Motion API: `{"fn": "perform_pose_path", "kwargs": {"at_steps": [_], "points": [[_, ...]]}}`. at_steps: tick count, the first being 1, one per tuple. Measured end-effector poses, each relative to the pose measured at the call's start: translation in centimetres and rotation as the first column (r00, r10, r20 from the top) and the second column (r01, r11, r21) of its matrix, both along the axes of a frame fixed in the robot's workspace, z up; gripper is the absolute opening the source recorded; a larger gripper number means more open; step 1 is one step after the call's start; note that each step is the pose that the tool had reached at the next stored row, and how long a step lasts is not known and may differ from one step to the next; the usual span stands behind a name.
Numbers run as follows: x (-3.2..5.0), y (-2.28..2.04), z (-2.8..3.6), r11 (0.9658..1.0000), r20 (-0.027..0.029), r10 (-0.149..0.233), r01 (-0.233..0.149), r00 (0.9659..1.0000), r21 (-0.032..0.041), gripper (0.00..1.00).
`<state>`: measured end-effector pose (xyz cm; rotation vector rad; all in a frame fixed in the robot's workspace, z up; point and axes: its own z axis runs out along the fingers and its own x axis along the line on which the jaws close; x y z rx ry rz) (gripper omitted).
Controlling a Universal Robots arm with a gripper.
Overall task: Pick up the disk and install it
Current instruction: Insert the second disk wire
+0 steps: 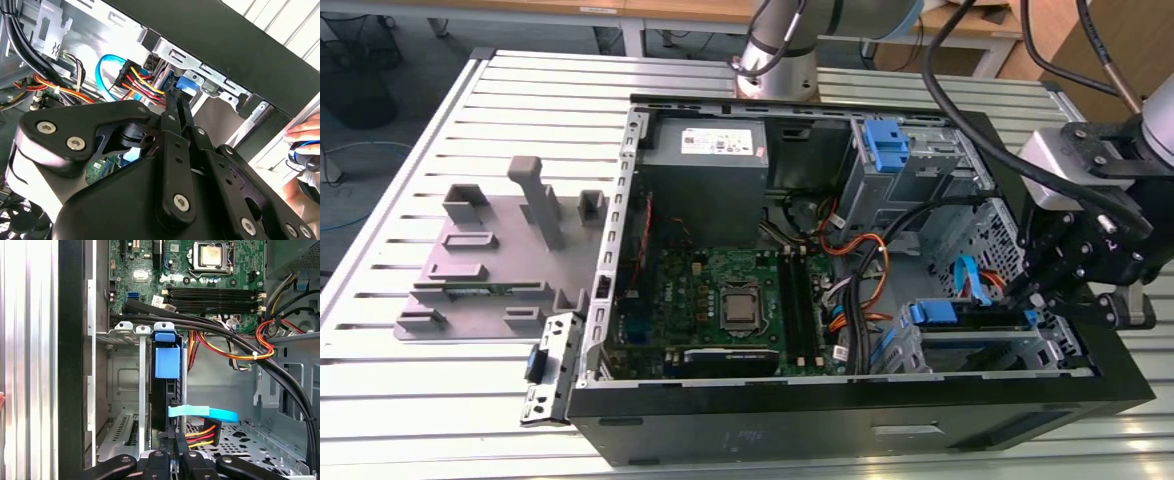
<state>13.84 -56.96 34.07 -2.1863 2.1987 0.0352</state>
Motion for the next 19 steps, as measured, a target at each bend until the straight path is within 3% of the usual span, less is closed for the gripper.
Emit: {"fn": "perform_pose_path", "kwargs": {"at_steps": [15,19], "points": [[0.0,0.0,-0.13,1.0,0.0,0.0,0.0,1.0,0.0002,0.16],[0.0,0.0,-0.14,1.0,0.0,0.0,0.0,1.0,0.0003,0.24]]}}
